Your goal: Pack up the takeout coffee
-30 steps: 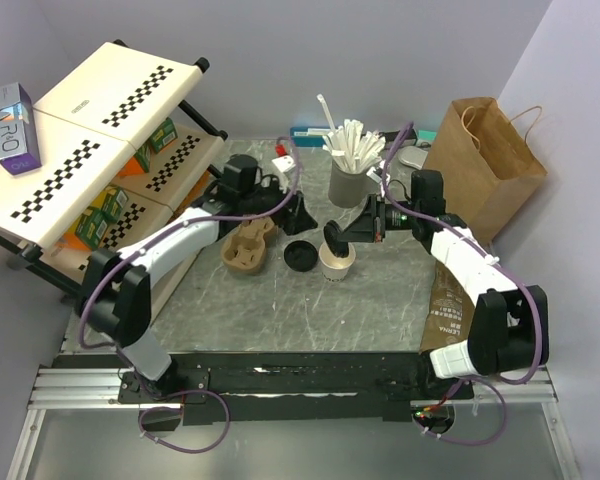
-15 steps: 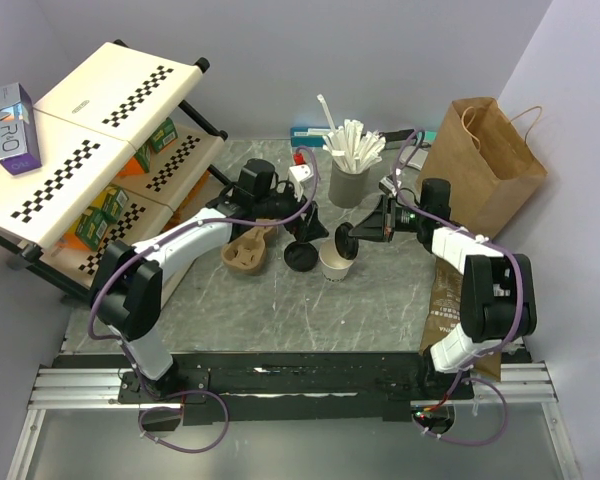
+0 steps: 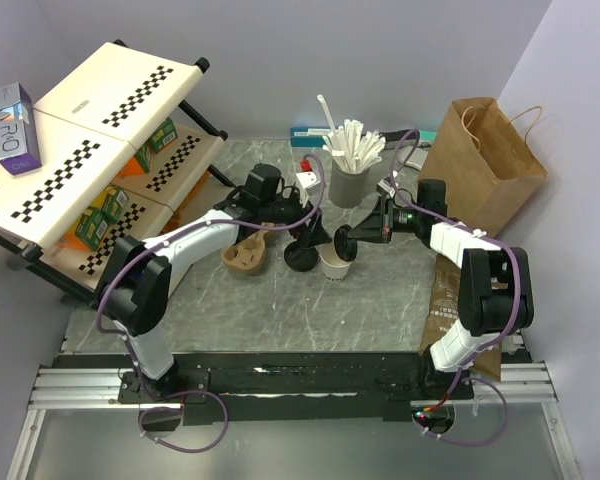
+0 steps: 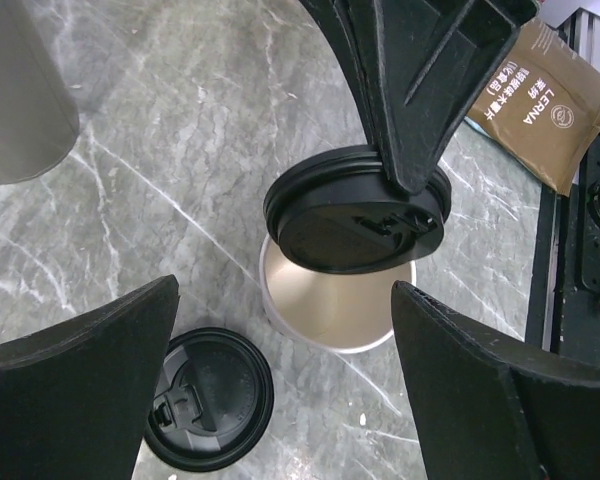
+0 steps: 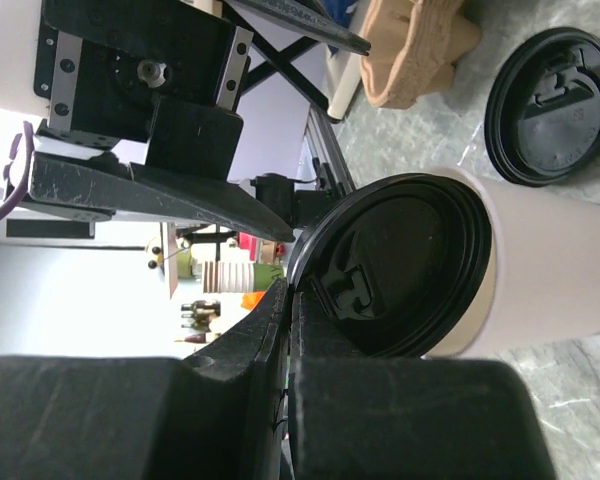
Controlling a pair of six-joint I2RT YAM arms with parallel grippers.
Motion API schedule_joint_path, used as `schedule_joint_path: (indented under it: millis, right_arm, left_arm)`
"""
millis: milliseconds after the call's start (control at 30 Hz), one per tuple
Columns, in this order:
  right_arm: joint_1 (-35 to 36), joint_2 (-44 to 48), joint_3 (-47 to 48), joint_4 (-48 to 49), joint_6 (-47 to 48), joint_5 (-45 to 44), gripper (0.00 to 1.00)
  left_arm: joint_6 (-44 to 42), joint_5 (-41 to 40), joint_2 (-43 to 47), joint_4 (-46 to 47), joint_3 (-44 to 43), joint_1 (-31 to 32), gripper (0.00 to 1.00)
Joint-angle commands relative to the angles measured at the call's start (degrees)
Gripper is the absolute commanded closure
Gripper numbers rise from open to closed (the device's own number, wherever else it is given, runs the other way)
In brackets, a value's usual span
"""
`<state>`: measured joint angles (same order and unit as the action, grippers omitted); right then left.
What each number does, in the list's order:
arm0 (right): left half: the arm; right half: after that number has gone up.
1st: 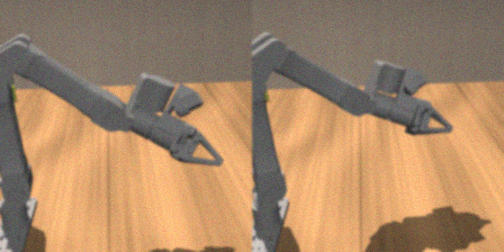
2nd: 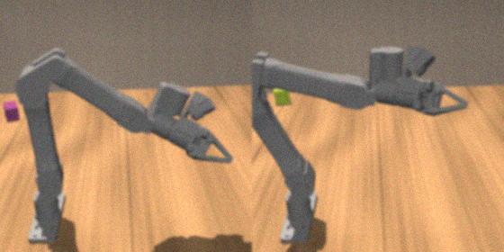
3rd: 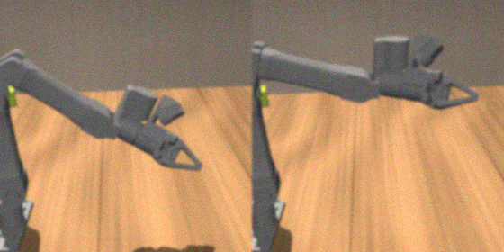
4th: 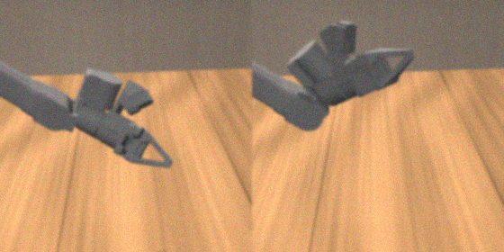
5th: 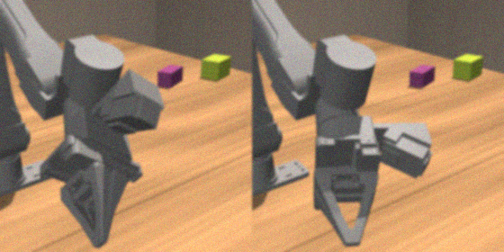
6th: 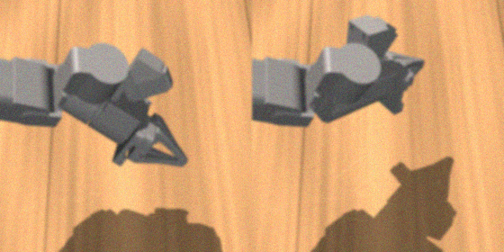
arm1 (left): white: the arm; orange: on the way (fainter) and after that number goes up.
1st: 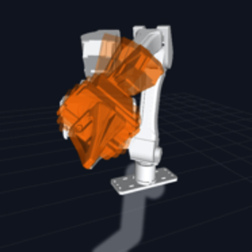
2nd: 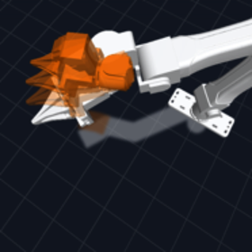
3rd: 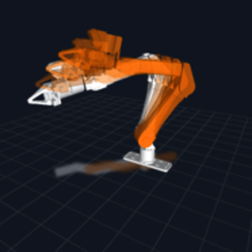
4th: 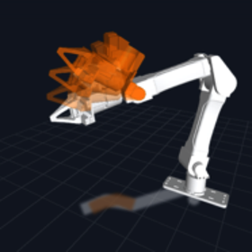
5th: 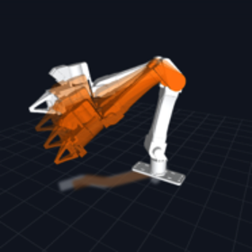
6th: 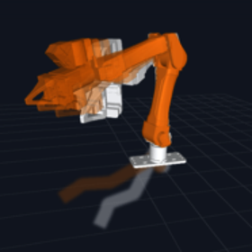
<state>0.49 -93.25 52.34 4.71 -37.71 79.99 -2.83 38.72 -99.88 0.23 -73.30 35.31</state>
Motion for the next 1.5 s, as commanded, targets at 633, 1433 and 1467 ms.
schedule_joint_path:
  millis: [633,1433,1467]
  right_arm:
    - [-2.34,-1.85,3.56,-12.44,8.62,-2.29,0.89]
    - [-2.60,0.70,5.41,-23.61,18.82,-9.58,0.67]
    - [-2.60,0.62,5.32,-23.78,18.90,-9.85,0.66]
  left_arm:
    - [-0.60,4.00,-2.96,3.46,-1.15,2.22,0.08]
    - [0.28,4.87,-4.10,4.43,0.17,2.57,0.08]
    - [0.28,4.70,-4.36,4.34,0.09,2.57,0.08]
